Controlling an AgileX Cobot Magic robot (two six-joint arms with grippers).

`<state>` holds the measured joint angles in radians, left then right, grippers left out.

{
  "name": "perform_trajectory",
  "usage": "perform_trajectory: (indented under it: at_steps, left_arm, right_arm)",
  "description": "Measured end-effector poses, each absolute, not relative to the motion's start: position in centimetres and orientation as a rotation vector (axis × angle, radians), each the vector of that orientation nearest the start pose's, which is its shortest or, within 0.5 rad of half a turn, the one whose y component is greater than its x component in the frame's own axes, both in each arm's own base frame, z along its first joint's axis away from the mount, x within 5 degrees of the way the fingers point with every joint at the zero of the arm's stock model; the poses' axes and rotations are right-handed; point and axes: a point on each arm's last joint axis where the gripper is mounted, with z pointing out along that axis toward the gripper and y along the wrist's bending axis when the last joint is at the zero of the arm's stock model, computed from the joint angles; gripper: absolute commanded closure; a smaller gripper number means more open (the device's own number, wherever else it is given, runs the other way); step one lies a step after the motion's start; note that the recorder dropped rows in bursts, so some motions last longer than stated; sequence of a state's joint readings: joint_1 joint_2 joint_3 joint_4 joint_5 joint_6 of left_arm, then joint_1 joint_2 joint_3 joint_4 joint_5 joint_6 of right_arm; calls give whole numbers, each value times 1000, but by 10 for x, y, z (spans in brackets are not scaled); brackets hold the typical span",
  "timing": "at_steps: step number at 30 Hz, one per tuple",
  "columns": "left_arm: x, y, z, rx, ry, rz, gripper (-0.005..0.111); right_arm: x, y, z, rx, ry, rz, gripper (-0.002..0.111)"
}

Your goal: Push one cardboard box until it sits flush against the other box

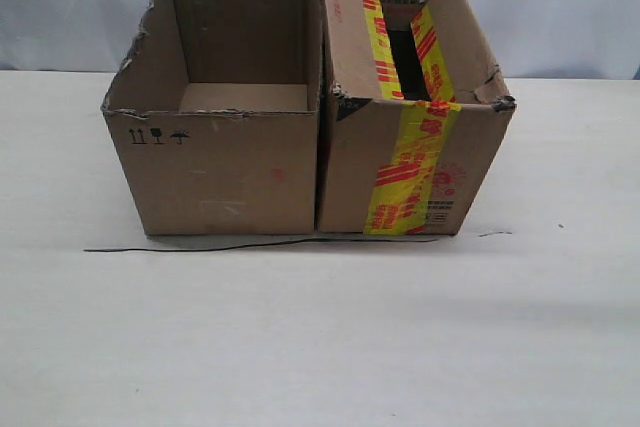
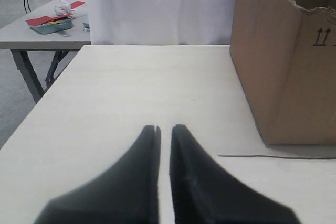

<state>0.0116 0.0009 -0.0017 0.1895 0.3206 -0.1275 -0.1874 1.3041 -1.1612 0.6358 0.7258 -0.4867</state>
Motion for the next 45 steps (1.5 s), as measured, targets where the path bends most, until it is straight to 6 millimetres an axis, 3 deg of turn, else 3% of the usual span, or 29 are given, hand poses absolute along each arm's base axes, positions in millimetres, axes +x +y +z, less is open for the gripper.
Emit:
perform_trajectory:
  at_steps: [7, 11, 15, 18, 25, 29, 39, 45]
  left_arm:
    - [54, 6, 185, -6, 1799, 99, 107]
    - [54, 6, 185, -6, 1799, 99, 107]
    - [54, 6, 185, -6, 1799, 99, 107]
    - [54, 6, 185, -6, 1799, 99, 107]
    - [54, 6, 185, -6, 1799, 99, 107]
    - [54, 6, 185, -6, 1799, 99, 107]
    - [54, 6, 185, -6, 1799, 99, 107]
    - [54, 6, 185, -6, 1799, 99, 107]
  right_arm:
    - [189, 6, 355, -41, 2043, 255, 108]
    - [147, 26, 349, -194, 2009, 267, 108]
    - [105, 33, 332, -296, 2007, 262, 108]
    - [89, 33, 320, -335, 1978, 276, 108]
    - [63, 36, 294, -411, 1932, 373, 108]
    - [56, 36, 289, -415, 1919, 394, 108]
    - [57, 34, 286, -397, 1876, 372, 108]
    - [62, 28, 254, -365, 1826, 289, 108]
